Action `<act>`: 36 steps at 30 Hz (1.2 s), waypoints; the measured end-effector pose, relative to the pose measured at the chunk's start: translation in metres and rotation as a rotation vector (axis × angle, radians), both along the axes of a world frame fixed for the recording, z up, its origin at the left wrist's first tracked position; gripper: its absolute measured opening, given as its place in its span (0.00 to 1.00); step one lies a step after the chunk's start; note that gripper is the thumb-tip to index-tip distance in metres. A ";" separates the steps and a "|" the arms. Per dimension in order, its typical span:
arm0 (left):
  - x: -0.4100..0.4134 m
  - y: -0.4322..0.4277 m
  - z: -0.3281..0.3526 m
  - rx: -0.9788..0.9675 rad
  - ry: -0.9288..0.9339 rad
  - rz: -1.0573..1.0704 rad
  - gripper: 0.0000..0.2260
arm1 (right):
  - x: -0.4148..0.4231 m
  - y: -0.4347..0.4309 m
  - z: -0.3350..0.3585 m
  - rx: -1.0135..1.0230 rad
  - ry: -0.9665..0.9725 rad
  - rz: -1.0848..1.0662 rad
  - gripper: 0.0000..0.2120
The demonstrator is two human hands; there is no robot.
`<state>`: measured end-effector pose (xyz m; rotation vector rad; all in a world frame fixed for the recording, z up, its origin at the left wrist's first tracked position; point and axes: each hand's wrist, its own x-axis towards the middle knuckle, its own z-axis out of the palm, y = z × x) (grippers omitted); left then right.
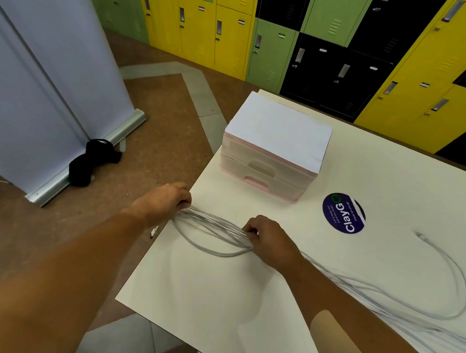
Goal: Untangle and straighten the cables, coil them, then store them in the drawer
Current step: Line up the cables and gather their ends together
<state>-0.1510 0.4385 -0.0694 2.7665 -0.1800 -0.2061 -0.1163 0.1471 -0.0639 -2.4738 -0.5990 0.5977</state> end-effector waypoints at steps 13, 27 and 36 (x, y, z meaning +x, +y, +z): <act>-0.002 0.004 -0.007 0.072 0.031 -0.003 0.06 | 0.000 -0.035 -0.005 -0.059 -0.013 0.024 0.05; -0.010 0.006 -0.011 0.122 0.028 0.125 0.10 | -0.003 -0.085 -0.007 -0.164 -0.021 -0.084 0.13; -0.006 0.005 -0.018 0.151 0.094 0.186 0.07 | -0.010 -0.100 -0.018 -0.073 -0.055 -0.101 0.03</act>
